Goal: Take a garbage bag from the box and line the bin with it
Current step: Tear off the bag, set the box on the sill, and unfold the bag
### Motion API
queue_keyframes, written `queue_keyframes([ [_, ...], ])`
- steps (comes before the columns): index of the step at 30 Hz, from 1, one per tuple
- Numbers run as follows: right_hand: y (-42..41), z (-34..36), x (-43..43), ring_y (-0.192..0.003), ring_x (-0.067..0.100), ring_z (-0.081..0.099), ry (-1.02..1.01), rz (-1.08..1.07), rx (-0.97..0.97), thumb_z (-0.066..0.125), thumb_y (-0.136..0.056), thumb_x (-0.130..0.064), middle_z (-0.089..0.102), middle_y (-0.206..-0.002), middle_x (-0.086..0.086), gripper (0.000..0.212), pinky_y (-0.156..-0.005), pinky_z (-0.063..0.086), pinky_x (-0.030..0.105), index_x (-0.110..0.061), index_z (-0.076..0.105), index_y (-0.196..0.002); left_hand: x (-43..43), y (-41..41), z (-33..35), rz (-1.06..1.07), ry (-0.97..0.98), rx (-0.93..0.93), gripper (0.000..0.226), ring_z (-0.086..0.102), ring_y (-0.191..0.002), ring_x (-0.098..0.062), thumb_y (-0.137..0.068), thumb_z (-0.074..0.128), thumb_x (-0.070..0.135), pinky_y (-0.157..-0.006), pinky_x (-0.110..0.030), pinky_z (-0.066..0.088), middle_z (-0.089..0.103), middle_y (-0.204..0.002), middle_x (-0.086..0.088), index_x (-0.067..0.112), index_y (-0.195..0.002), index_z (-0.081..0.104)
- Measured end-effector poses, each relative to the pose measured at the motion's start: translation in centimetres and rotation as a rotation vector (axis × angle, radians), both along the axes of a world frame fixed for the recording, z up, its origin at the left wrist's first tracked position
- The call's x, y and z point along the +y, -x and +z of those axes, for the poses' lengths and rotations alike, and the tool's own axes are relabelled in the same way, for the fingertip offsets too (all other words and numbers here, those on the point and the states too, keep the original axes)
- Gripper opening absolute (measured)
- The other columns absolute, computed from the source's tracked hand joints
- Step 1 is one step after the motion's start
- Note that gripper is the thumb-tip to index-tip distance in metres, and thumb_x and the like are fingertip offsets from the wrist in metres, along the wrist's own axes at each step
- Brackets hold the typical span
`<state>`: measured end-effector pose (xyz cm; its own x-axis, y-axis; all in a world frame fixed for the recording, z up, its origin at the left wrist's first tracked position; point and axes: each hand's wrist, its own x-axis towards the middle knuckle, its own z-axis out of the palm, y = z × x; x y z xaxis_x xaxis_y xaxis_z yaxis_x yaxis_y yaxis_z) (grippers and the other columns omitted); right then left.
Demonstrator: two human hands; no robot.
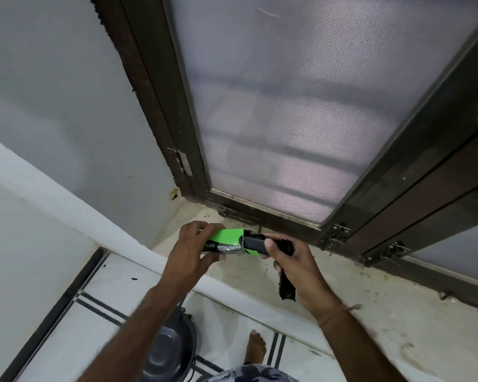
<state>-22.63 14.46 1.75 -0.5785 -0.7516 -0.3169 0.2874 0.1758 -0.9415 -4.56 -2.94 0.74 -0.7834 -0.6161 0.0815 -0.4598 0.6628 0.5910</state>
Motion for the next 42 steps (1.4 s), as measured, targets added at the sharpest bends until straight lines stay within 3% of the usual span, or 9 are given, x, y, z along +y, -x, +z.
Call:
queue_keyframes([
  [7, 0.7, 0.5, -0.1, -0.066, -0.004, 0.053, 0.023, 0.181, 0.119, 0.064, -0.102, -0.016, 0.069, -0.094, -0.014, 0.023, -0.063, 0.044, 0.013, -0.015, 0.068, -0.124, 0.2, -1.3, -0.5, 0.027, -0.058, 0.011, 0.054, 0.047, -0.112, -0.017, -0.084, 0.073, 0.032, -0.081, -0.034, 0.048, 0.059, -0.118, 0.006, 0.030, -0.135, 0.057],
  [11, 0.2, 1.3, -1.6, -0.058, 0.006, 0.051, 0.012, 0.148, 0.105, 0.071, -0.097, -0.016, 0.072, -0.094, -0.005, 0.018, -0.055, 0.045, 0.021, -0.017, 0.064, -0.115, 0.7, -0.6, -0.4, 0.014, -0.129, 0.022, 0.052, 0.050, -0.104, -0.017, -0.082, 0.069, 0.043, -0.084, -0.036, 0.047, 0.060, -0.111, 0.008, 0.040, -0.132, 0.053],
  [16, 0.0, 1.3, -1.6, -0.092, 0.001, 0.070, 0.055, -0.075, 0.227, 0.077, -0.093, -0.016, 0.078, -0.105, -0.002, 0.016, -0.076, 0.053, 0.016, -0.016, 0.075, -0.109, 0.5, -0.8, -0.9, 0.100, -0.193, 0.066, 0.060, 0.054, -0.104, -0.020, -0.081, 0.067, 0.053, -0.088, -0.038, 0.047, 0.061, -0.110, 0.007, 0.031, -0.136, 0.057],
  [21, -1.1, 1.0, -1.2, -0.065, -0.002, 0.059, 0.025, 0.039, 0.129, 0.073, -0.094, -0.006, 0.080, -0.111, 0.001, 0.022, -0.059, 0.048, 0.020, -0.017, 0.078, -0.113, 0.9, -0.7, -1.0, 0.136, -0.211, 0.090, 0.060, 0.053, -0.105, -0.021, -0.080, 0.072, 0.044, -0.088, -0.036, 0.046, 0.061, -0.111, 0.007, 0.029, -0.136, 0.058],
  [26, -1.1, 0.9, -1.7, -0.107, 0.000, 0.070, 0.037, 0.009, 0.172, 0.075, -0.092, -0.005, 0.076, -0.122, -0.007, 0.039, -0.093, 0.056, 0.024, -0.027, 0.073, -0.124, 1.5, -0.6, -0.9, 0.112, -0.218, 0.087, 0.060, 0.052, -0.105, -0.019, -0.080, 0.071, 0.044, -0.086, -0.039, 0.048, 0.061, -0.111, 0.006, 0.032, -0.137, 0.058],
  [32, -0.8, 0.4, -1.5, -0.116, -0.001, 0.068, 0.008, 0.104, 0.236, 0.073, -0.095, -0.008, 0.076, -0.120, -0.006, 0.025, -0.103, 0.054, 0.024, -0.019, 0.079, -0.116, 1.2, -0.7, -0.7, 0.143, -0.205, 0.099, 0.058, 0.050, -0.108, -0.017, -0.079, 0.072, 0.043, -0.086, -0.037, 0.048, 0.060, -0.113, 0.010, 0.034, -0.135, 0.058],
  [35, -0.2, -0.4, -1.0, -0.111, 0.006, 0.069, -0.072, -0.070, 0.166, 0.071, -0.097, -0.022, 0.076, -0.119, -0.008, 0.022, -0.096, 0.054, 0.026, -0.024, 0.077, -0.118, 1.1, -1.0, -0.5, 0.139, -0.207, 0.115, 0.057, 0.051, -0.109, -0.019, -0.080, 0.071, 0.042, -0.088, -0.036, 0.047, 0.061, -0.116, 0.008, 0.032, -0.135, 0.058],
  [38, 0.4, -0.3, -0.8, -0.066, 0.011, 0.057, -0.203, -0.084, -0.148, 0.068, -0.098, -0.033, 0.068, -0.092, -0.001, 0.021, -0.061, 0.048, 0.025, -0.020, 0.074, -0.114, 0.9, -1.3, -0.4, 0.092, -0.188, 0.108, 0.055, 0.051, -0.110, -0.018, -0.083, 0.071, 0.040, -0.088, -0.035, 0.047, 0.061, -0.116, 0.008, 0.032, -0.135, 0.058],
  [42, 1.0, 0.4, -0.7, -0.050, 0.008, 0.043, -0.020, -0.008, -0.279, 0.060, -0.102, -0.035, 0.076, -0.097, 0.005, 0.033, -0.045, 0.036, 0.018, -0.014, 0.073, -0.123, 0.6, -1.6, -0.3, 0.076, -0.152, 0.071, 0.053, 0.049, -0.110, -0.015, -0.084, 0.069, 0.041, -0.086, -0.038, 0.050, 0.060, -0.116, 0.009, 0.033, -0.135, 0.058],
])
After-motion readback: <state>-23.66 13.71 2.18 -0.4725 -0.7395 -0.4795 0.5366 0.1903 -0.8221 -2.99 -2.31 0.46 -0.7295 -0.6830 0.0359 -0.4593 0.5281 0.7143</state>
